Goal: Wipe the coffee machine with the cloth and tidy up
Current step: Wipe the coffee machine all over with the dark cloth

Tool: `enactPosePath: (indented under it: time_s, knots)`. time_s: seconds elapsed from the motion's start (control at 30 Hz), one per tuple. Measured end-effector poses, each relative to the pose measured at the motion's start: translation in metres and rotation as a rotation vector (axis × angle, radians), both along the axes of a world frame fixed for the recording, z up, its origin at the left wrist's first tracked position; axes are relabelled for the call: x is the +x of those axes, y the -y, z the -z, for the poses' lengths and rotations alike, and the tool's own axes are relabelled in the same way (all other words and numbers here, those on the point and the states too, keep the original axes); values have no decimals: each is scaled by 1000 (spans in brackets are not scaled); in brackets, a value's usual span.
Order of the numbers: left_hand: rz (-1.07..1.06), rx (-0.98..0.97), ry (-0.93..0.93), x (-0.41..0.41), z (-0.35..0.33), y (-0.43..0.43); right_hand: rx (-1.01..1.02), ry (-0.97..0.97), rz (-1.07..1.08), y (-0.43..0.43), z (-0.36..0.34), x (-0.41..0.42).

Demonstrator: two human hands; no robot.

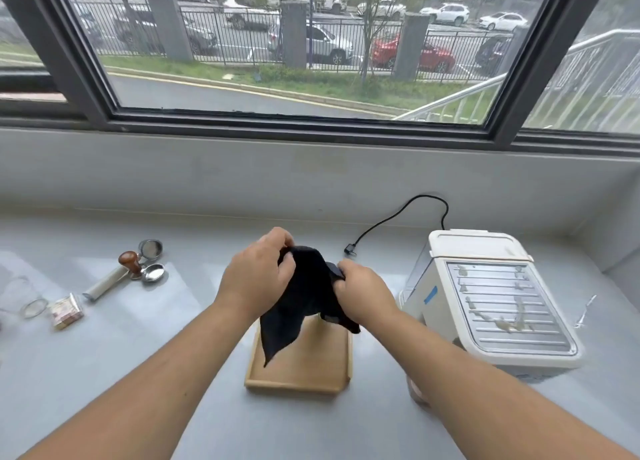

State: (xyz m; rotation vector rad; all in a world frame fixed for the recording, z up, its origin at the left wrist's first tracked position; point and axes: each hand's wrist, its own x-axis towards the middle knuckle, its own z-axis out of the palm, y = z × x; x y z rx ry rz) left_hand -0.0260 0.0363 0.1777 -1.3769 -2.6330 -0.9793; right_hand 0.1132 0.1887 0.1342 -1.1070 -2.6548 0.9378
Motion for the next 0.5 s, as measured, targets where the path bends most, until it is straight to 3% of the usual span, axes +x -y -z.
enactPosePath:
  time_s: [0.37, 0.5]
  knots:
    - [31, -178, -124, -20, -63, -29, 189, -111, -40, -58, -114, 32]
    - [23, -143, -140, -7, -83, -47, 306, -114, -50, -81, -146, 48]
